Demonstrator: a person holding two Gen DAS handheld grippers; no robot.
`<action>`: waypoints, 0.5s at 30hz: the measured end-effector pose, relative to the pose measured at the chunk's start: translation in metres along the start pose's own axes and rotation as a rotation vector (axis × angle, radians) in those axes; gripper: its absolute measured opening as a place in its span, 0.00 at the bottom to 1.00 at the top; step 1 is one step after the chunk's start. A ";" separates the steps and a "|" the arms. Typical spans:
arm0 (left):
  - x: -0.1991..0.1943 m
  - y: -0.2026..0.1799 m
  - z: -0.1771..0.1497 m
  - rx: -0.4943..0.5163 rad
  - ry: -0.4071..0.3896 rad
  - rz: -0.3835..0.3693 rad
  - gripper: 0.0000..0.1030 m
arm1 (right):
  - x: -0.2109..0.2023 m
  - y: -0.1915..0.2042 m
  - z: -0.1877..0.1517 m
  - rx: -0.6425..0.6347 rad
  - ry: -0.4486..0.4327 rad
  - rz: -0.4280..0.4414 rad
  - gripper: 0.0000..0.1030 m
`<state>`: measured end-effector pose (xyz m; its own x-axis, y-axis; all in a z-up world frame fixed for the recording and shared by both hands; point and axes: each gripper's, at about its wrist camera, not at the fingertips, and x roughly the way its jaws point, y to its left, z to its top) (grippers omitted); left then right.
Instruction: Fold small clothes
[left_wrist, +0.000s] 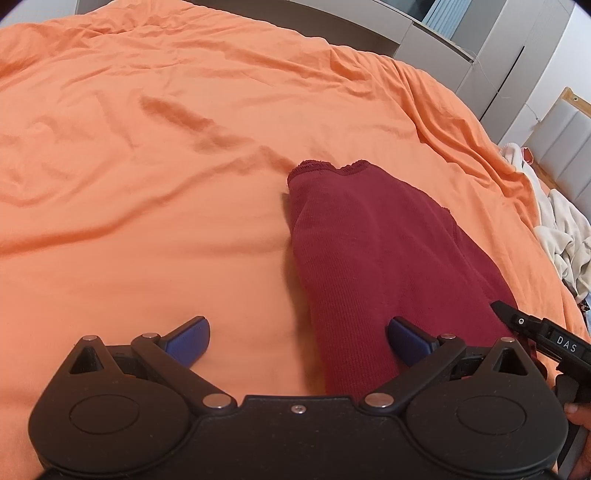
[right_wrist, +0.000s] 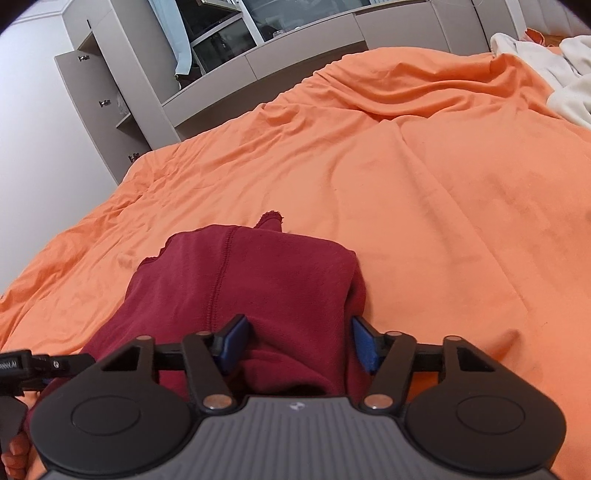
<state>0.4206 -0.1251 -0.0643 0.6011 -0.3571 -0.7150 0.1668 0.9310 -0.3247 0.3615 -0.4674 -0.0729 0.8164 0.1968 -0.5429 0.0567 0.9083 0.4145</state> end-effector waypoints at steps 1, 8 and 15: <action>-0.001 0.000 0.000 -0.003 -0.005 -0.004 1.00 | 0.000 0.001 0.000 -0.005 -0.001 -0.001 0.61; -0.016 0.006 0.006 -0.031 -0.091 -0.017 0.99 | -0.001 0.007 -0.002 -0.030 -0.012 -0.009 0.57; -0.004 0.009 0.008 -0.048 -0.058 -0.108 0.83 | -0.001 0.003 -0.004 -0.006 -0.008 -0.006 0.60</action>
<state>0.4260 -0.1143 -0.0592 0.6259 -0.4486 -0.6380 0.1961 0.8823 -0.4280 0.3589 -0.4631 -0.0739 0.8205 0.1889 -0.5395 0.0578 0.9116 0.4070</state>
